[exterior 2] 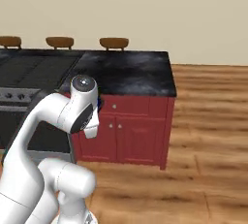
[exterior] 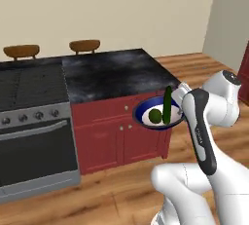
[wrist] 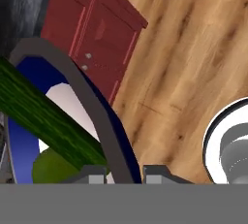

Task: Place the bowl with the cucumber and lime on the second highest shelf of the fridge. Place the bowl with the chicken drumstick and steak on the top shelf of the fridge.

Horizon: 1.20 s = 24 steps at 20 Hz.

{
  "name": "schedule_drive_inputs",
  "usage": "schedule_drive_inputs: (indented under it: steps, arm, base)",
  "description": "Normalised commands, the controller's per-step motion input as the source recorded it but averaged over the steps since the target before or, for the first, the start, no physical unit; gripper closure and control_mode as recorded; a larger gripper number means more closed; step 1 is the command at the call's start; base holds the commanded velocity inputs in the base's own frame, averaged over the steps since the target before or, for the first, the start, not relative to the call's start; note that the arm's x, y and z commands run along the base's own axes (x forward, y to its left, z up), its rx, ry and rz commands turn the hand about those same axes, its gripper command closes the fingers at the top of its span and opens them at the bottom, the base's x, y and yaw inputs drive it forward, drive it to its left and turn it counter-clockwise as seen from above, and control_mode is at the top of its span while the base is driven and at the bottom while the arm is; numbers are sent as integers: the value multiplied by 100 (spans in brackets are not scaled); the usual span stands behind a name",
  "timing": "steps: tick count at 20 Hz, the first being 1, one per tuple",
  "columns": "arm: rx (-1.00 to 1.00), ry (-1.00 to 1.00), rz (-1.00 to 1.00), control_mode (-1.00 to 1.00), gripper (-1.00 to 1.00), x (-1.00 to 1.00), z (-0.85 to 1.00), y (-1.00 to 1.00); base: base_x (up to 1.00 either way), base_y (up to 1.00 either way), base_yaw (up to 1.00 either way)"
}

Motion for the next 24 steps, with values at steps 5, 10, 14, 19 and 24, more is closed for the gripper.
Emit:
schedule_drive_inputs:
  steps: [5,10,14,19,24]
  arm:
    - [0,0,0,100,100,0,0,0]
    - [0,0,0,100,100,0,0,0]
    - [0,0,0,100,100,0,0,0]
    - [0,0,0,100,100,0,0,0]
    - [0,0,0,100,100,0,0,0]
  base:
    - [0,0,-94]
    - [32,0,-80]
    - [86,-3,-58]
    - [100,-1,-43]
    - [100,0,-28]
